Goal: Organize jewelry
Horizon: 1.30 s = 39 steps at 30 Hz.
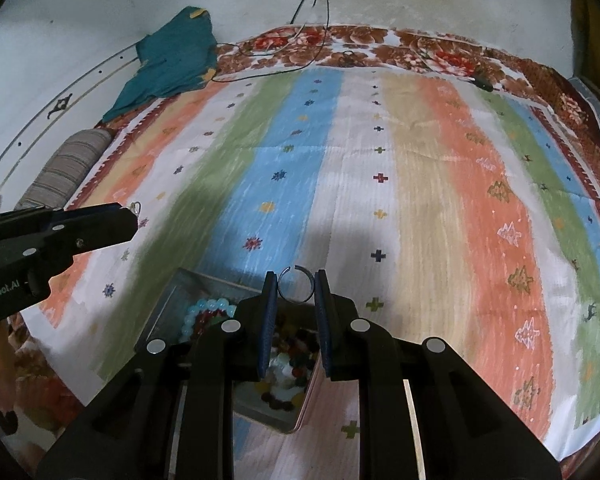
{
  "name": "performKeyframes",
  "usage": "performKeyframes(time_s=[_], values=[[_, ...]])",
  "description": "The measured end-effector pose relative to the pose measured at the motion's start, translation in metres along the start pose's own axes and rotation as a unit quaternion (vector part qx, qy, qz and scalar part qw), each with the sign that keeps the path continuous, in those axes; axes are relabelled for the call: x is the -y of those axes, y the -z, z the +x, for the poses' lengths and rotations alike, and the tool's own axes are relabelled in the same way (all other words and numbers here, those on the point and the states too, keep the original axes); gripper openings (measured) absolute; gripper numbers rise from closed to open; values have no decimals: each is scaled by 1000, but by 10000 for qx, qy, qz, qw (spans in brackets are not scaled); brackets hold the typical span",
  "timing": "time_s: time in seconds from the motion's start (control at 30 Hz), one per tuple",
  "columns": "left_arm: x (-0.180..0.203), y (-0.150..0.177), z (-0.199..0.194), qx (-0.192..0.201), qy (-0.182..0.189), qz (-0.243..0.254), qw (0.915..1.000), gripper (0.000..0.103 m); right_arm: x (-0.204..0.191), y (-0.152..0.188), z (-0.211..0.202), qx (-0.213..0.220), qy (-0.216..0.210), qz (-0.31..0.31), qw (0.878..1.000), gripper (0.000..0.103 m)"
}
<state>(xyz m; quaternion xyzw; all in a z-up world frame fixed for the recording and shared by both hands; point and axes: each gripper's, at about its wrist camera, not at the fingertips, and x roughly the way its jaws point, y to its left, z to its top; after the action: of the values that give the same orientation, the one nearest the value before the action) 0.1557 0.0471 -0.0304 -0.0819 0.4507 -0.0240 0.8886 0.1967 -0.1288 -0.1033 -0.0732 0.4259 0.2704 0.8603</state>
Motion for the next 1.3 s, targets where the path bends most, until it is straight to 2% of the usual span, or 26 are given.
performKeyframes(time_s=[0.37,0.43,0.53,0.63,0.7,0.77,0.9,1.0,1.07,1.1,1.23,1.3], values=[[3,7,-2,-136,233,-63,9996,17,-7,7,3,-206,-327,-19,9993,20],[2,6,-1,-147,205,-105,9996,28,-5,7,5,-238,-291,33,9993,23],[-1,5,-3,-92,175,-155,9997,33,-1,6,3,-233,-257,99,9993,41],[-4,6,-4,-82,125,-218,9997,34,4,7,-1,-202,-182,160,9995,41],[-6,7,-6,-71,82,-248,9996,43,7,8,-4,-176,-132,202,9996,44],[-7,10,-7,-102,90,-278,9995,47,10,11,-10,-134,-51,209,9997,51],[-6,16,-12,-86,61,-239,9997,53,14,15,-22,-9,60,205,9998,56],[-4,22,-16,-98,33,-182,9998,65,15,18,-29,44,-48,247,9997,59],[-3,28,-21,-38,0,-146,9999,68,15,20,-34,94,-111,272,9995,65],[-2,30,-23,-31,-37,-128,9999,74,15,20,-36,124,-110,272,9995,66],[1,37,-28,-17,-100,-43,9999,81,13,24,-43,266,-40,229,9994,74],[2,40,-31,7,-171,-2,9999,89,13,26,-47,311,-21,204,9993,79]])
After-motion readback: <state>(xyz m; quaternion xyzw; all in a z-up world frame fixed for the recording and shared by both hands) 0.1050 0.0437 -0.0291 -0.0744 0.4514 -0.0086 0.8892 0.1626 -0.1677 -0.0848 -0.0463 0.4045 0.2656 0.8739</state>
